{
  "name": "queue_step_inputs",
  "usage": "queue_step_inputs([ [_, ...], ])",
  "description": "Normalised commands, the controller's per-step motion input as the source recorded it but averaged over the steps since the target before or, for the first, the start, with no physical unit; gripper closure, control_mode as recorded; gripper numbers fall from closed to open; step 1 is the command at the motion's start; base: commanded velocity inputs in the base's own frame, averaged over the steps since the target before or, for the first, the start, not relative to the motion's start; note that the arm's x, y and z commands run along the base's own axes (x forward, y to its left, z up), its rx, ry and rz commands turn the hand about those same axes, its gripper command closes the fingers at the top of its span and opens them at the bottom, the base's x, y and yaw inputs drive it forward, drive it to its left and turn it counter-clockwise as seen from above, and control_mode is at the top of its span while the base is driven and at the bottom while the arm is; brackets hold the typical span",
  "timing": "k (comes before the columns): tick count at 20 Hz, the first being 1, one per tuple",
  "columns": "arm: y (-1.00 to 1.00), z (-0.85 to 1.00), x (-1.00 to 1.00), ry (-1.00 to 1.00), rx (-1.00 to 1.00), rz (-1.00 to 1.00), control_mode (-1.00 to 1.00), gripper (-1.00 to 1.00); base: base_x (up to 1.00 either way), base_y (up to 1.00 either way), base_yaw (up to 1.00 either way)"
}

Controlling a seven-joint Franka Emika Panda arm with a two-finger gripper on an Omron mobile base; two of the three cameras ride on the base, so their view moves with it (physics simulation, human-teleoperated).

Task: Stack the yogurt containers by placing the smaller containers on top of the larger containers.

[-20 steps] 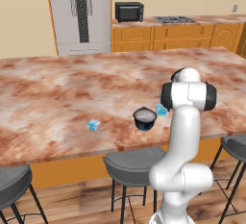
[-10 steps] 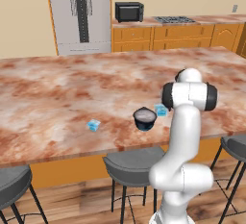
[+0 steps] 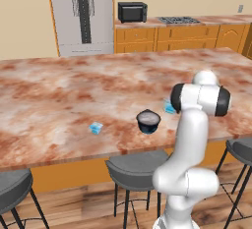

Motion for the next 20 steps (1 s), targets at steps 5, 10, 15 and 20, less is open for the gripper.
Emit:
queue_step_inputs([
  [5, 0.3, 0.99, -0.3, -0.02, 0.0, -0.04, -1.0, 1.0, 0.0, 0.0, 0.0],
  [10, 0.1, 0.78, -0.65, -0.08, 0.0, 0.0, -1.0, 1.0, 0.0, 0.0, 0.0],
  [15, 0.21, 0.61, -0.74, -0.09, -0.03, -0.01, -1.0, 1.0, 0.0, 0.0, 0.0],
  [20, 0.32, 0.21, -0.61, -0.04, -0.11, -0.01, -1.0, 1.0, 0.0, 0.0, 0.0],
])
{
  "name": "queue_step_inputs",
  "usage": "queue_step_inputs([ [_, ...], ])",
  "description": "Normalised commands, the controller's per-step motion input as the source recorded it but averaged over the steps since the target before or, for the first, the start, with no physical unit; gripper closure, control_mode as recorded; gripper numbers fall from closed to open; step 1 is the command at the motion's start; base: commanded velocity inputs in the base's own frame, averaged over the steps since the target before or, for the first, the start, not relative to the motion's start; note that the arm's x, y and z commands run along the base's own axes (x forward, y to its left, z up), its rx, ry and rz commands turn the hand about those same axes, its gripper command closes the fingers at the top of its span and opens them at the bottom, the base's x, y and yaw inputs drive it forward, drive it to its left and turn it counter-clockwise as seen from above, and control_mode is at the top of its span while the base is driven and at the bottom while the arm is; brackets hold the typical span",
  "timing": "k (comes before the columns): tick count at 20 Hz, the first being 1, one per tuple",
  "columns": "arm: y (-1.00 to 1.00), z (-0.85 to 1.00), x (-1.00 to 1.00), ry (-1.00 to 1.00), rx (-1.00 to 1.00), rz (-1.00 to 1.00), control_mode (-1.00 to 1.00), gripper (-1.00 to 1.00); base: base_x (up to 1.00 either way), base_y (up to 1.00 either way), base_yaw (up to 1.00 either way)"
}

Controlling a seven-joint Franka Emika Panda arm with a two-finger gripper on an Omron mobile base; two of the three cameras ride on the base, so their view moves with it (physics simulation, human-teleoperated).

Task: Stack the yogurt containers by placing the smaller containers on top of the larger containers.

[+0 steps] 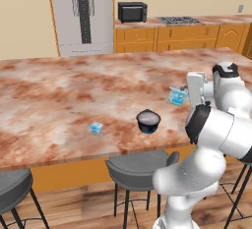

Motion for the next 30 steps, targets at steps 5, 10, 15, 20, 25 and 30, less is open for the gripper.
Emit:
queue_step_inputs([
  [5, 0.41, 0.07, -0.42, 0.0, -0.15, 0.0, -1.0, 1.0, 0.0, 0.0, 0.0],
  [10, 0.42, 0.05, -0.15, 0.03, -0.12, -0.05, -1.0, 1.0, 0.0, 0.0, 0.0],
  [15, 0.31, 0.0, -0.05, 0.06, -0.03, -0.06, -1.0, 1.0, 0.0, 0.0, 0.0],
  [20, 0.22, 0.0, -0.01, 0.08, -0.03, -0.03, -1.0, 1.0, 0.0, 0.0, 0.0],
  [25, 0.01, 0.0, 0.0, 0.06, -0.03, 0.0, -1.0, 1.0, 0.0, 0.0, 0.0],
  [30, 0.0, -0.02, 0.11, 0.0, 0.0, 0.0, -1.0, 1.0, 0.0, 0.0, 0.0],
])
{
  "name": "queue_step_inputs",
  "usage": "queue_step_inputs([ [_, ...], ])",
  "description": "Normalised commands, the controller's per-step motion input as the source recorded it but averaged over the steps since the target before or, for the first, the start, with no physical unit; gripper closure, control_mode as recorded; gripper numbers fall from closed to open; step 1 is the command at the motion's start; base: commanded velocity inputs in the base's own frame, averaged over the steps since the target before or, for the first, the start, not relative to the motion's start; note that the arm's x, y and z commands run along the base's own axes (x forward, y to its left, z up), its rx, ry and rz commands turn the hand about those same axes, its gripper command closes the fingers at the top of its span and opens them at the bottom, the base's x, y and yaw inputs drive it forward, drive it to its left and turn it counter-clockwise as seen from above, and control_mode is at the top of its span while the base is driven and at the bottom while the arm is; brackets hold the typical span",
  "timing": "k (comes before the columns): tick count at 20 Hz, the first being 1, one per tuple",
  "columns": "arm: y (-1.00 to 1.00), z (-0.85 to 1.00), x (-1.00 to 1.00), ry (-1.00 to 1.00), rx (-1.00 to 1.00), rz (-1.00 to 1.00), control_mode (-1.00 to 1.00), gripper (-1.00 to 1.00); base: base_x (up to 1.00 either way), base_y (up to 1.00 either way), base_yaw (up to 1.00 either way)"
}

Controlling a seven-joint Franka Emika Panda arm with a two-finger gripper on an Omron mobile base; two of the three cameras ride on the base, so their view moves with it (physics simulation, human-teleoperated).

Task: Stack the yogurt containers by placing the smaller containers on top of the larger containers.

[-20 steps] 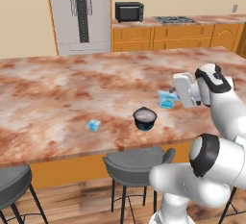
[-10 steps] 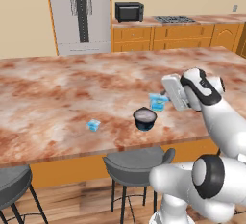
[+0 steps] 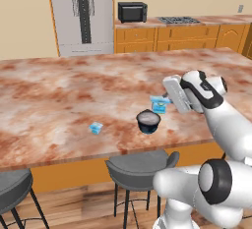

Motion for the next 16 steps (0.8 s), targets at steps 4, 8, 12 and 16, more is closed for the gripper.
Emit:
queue_step_inputs([
  [4, 0.0, -0.14, 0.22, 0.0, 0.0, 0.0, -1.0, 1.0, 0.0, 0.0, 0.0],
  [8, 0.0, -0.22, 0.26, 0.0, 0.0, 0.03, -1.0, 1.0, 0.0, 0.0, 0.0],
  [12, 0.0, -0.23, 0.21, 0.0, 0.0, 0.03, -1.0, 1.0, 0.0, 0.0, 0.0],
  [16, -0.02, -0.22, 0.11, 0.0, 0.0, 0.04, -1.0, 1.0, 0.0, 0.0, 0.0],
])
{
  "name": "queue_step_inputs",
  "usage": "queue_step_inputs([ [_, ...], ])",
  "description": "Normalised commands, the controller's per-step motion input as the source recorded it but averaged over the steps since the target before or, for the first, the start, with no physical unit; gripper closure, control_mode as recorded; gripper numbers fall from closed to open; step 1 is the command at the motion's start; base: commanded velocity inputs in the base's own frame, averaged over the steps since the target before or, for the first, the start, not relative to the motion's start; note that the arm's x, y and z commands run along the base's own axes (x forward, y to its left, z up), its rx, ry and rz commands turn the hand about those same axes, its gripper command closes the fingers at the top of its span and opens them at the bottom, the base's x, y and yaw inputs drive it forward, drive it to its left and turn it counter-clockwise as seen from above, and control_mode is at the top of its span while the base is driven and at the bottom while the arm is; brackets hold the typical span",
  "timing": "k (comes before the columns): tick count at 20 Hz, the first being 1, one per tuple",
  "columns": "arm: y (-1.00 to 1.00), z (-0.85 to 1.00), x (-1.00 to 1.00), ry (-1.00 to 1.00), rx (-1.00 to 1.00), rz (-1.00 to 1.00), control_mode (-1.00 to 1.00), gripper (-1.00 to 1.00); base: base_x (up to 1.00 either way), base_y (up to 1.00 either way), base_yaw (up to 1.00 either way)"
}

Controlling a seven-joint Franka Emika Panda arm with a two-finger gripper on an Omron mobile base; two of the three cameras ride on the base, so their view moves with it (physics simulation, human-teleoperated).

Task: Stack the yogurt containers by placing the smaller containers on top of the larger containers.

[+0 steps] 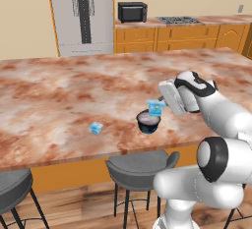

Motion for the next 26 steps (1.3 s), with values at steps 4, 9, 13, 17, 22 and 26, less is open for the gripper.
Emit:
queue_step_inputs([
  [4, -0.04, -0.2, 0.06, 0.0, 0.0, 0.04, -1.0, 1.0, 0.0, 0.0, 0.0],
  [9, 0.0, -0.21, 0.1, 0.0, -0.01, 0.03, -1.0, 1.0, 0.0, 0.0, 0.0],
  [13, 0.0, -0.16, 0.09, 0.0, -0.01, 0.02, -1.0, 1.0, 0.0, 0.0, 0.0],
  [17, 0.0, -0.13, 0.07, 0.0, 0.0, 0.02, -1.0, 1.0, 0.0, 0.0, 0.0],
  [22, 0.0, -0.14, 0.11, 0.0, 0.0, 0.01, -1.0, 1.0, 0.0, 0.0, 0.0],
  [26, 0.0, -0.13, 0.15, 0.0, 0.0, 0.0, -1.0, 1.0, 0.0, 0.0, 0.0],
])
